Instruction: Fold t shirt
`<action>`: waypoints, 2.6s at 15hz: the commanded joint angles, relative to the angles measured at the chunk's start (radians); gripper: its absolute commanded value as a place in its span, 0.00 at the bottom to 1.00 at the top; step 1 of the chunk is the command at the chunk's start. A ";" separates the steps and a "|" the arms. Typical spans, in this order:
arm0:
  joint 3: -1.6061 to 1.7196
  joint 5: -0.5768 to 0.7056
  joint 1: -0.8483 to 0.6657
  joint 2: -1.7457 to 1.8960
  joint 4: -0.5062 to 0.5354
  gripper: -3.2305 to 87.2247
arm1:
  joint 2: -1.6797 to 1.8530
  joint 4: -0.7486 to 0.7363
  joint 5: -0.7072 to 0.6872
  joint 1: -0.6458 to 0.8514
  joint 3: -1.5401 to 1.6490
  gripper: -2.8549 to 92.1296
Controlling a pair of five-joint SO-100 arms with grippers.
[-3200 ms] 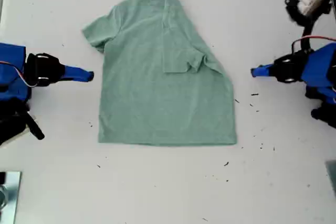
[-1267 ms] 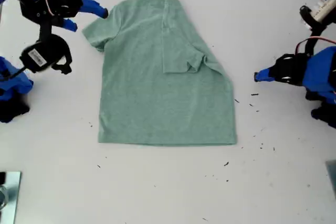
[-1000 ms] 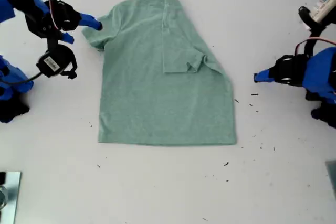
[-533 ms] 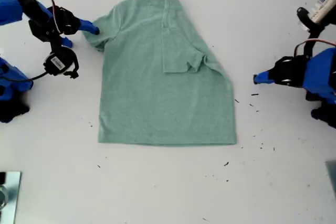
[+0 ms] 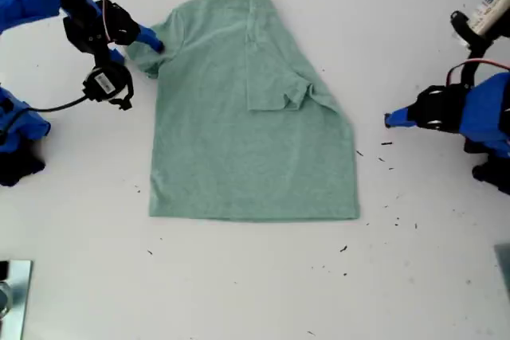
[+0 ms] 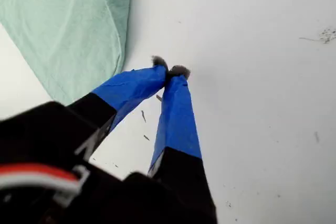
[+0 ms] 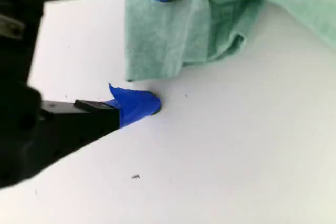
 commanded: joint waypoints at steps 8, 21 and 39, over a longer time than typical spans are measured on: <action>-0.123 -0.028 0.087 0.242 0.000 0.03 | 0.002 -0.011 0.009 -0.018 0.052 0.05; -0.701 0.172 0.495 -0.308 -0.250 0.05 | 0.002 -0.011 0.031 -0.034 0.052 0.05; 0.614 -0.301 0.543 1.035 -0.089 0.03 | -0.130 0.138 0.094 -0.259 -0.364 0.45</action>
